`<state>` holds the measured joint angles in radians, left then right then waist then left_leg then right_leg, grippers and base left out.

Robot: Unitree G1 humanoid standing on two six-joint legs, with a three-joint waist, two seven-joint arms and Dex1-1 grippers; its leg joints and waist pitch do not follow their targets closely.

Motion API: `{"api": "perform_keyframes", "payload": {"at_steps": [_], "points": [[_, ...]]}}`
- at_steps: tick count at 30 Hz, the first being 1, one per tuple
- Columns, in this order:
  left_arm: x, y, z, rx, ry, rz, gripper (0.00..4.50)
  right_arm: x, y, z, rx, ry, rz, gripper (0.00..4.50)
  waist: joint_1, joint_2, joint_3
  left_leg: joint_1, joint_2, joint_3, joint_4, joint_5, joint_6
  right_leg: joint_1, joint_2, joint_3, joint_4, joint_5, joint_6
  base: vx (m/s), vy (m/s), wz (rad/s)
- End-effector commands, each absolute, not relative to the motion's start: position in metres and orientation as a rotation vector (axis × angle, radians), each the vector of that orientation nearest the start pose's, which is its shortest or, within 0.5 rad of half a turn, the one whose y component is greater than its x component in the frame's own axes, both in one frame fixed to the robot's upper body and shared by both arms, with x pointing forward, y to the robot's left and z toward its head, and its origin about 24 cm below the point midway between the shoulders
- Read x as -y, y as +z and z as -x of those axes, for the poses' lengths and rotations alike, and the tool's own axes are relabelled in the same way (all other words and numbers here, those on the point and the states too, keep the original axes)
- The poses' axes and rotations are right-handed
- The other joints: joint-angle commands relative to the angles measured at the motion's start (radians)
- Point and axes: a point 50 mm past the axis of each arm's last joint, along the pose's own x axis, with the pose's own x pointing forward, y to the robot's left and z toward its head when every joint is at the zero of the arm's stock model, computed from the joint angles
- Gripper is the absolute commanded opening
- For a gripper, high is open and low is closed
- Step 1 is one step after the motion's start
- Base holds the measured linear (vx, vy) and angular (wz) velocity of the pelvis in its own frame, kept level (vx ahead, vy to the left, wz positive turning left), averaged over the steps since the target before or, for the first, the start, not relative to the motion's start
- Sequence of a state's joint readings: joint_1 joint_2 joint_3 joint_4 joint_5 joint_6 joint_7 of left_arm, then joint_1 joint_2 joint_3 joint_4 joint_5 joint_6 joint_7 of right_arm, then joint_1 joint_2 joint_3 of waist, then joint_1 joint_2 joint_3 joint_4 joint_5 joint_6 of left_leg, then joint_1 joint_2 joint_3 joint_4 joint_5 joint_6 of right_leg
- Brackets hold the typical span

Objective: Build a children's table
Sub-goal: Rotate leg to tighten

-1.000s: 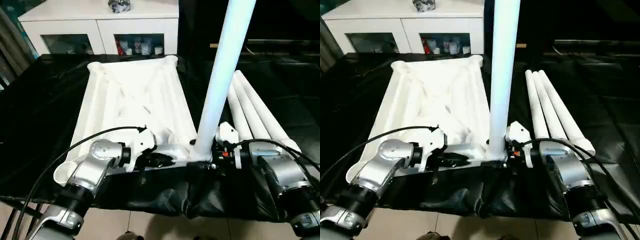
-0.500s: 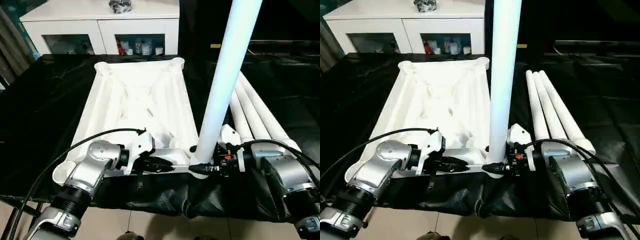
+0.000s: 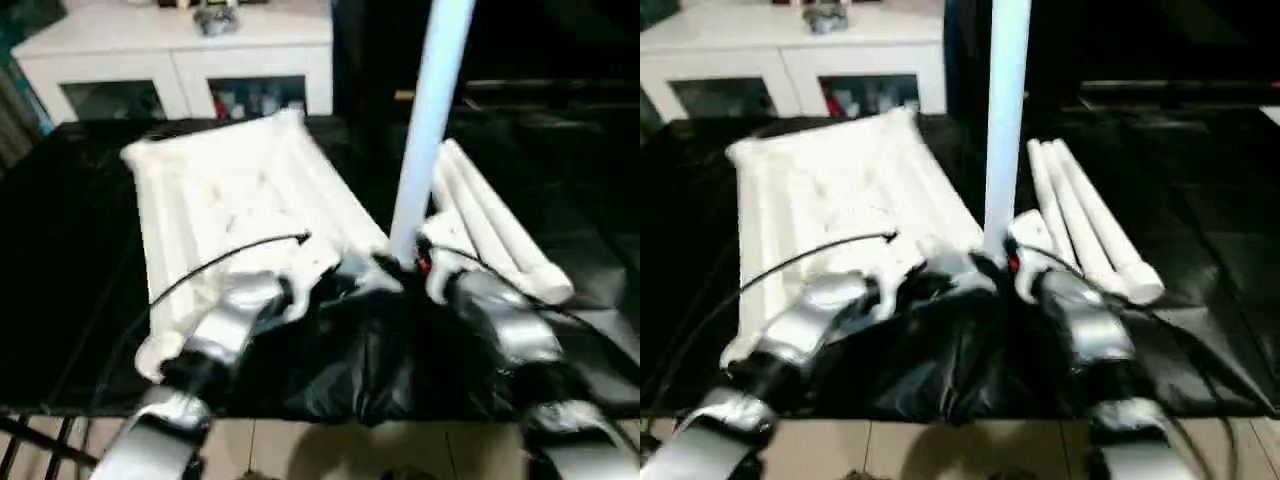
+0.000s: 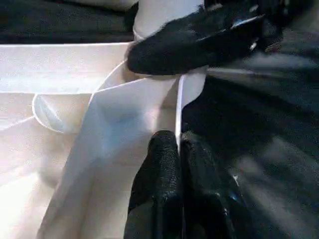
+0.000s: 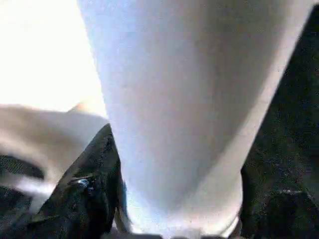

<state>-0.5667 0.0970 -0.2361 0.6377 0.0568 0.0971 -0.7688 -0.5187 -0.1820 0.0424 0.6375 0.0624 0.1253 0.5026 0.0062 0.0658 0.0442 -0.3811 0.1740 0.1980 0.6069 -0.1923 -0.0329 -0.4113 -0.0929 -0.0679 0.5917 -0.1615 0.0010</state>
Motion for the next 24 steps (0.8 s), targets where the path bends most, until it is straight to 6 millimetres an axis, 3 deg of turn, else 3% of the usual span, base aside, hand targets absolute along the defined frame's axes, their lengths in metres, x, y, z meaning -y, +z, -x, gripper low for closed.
{"api": "perform_keyframes", "payload": {"at_steps": [1, 2, 4, 7, 8, 11, 13, 18, 19, 24], "points": [[-0.030, 0.058, -0.328, -0.159, -1.020, -0.219, 0.00, 0.088, 0.010, -0.327, -0.367, 0.587, 0.057, 2.70, -0.001, -0.020, -0.054, 0.018, 0.041, -0.033, -0.077, -0.325, 0.032, 0.032, -0.056, 0.029, -0.110, -0.557, -0.128, 0.000, 0.000, 0.00], [-0.029, 0.058, -0.328, -0.159, -1.019, -0.219, 0.00, 0.087, 0.010, -0.327, -0.365, 0.584, 0.056, 2.70, -0.010, -0.020, -0.052, 0.018, 0.039, -0.034, -0.078, -0.340, 0.027, 0.030, -0.055, 0.026, -0.111, -0.568, -0.128, 0.000, 0.000, 0.00], [-0.026, 0.058, -0.326, -0.151, -1.032, -0.233, 0.00, 0.082, 0.014, -0.330, -0.344, 0.568, 0.008, 3.26, -0.006, -0.018, -0.057, 0.020, 0.042, -0.036, -0.080, -0.338, 0.032, 0.035, -0.057, 0.026, -0.111, -0.542, -0.131, 0.000, 0.000, 0.00], [-0.026, 0.057, -0.324, -0.142, -1.055, -0.240, 0.00, 0.079, 0.017, -0.332, -0.330, 0.580, -0.030, 3.62, -0.005, -0.017, -0.061, 0.011, 0.047, -0.036, -0.086, -0.308, 0.051, 0.044, -0.056, 0.029, -0.101, -0.439, -0.161, 0.000, 0.000, 0.00], [-0.027, 0.057, -0.324, -0.140, -1.064, -0.239, 0.00, 0.079, 0.018, -0.332, -0.325, 0.593, -0.025, 3.62, -0.004, -0.015, -0.062, 0.013, 0.049, -0.034, -0.086, -0.299, 0.054, 0.044, -0.056, 0.030, -0.097, -0.399, -0.178, 0.000, 0.000, 0.00], [-0.030, 0.057, -0.323, -0.136, -1.085, -0.236, 0.00, 0.083, 0.020, -0.331, -0.304, 0.621, 0.011, 3.89, -0.001, -0.019, -0.063, 0.011, 0.047, -0.029, -0.083, -0.281, 0.068, 0.047, -0.059, 0.033, -0.092, -0.362, -0.202, 0.000, 0.000, 0.00], [-0.040, 0.057, -0.320, -0.128, -1.136, -0.237, 0.00, 0.096, 0.025, -0.330, -0.257, 0.692, 0.103, 3.89, 0.001, -0.020, -0.063, 0.012, 0.047, -0.028, -0.081, -0.273, 0.074, 0.047, -0.060, 0.033, -0.093, -0.366, -0.203, 0.000, 0.000, 0.00], [-0.049, 0.058, -0.317, -0.121, -1.195, -0.236, 0.00, 0.114, 0.027, -0.328, -0.257, 0.756, 0.138, 3.89, 0.005, -0.018, -0.064, 0.013, 0.050, -0.025, -0.078, -0.256, 0.092, 0.048, -0.059, 0.035, -0.091, -0.341, -0.218, 0.000, 0.000, 0.00], [-0.057, 0.060, -0.312, -0.119, -1.258, -0.231, 0.00, 0.127, 0.031, -0.327, -0.260, 0.822, 0.162, 3.89, 0.007, -0.015, -0.065, 0.012, 0.052, -0.026, -0.078, -0.245, 0.095, 0.051, -0.059, 0.033, -0.086, -0.320, -0.229, 0.000, 0.000, 0.00], [-0.068, 0.062, -0.308, -0.121, -1.320, -0.229, 0.00, 0.140, 0.037, -0.320, -0.274, 0.964, 0.189, 3.89, 0.021, -0.012, -0.068, 0.010, 0.056, -0.022, -0.075, -0.196, 0.124, 0.054, -0.054, 0.031, -0.074, -0.239, -0.250, 0.000, 0.000, 0.00]]}}
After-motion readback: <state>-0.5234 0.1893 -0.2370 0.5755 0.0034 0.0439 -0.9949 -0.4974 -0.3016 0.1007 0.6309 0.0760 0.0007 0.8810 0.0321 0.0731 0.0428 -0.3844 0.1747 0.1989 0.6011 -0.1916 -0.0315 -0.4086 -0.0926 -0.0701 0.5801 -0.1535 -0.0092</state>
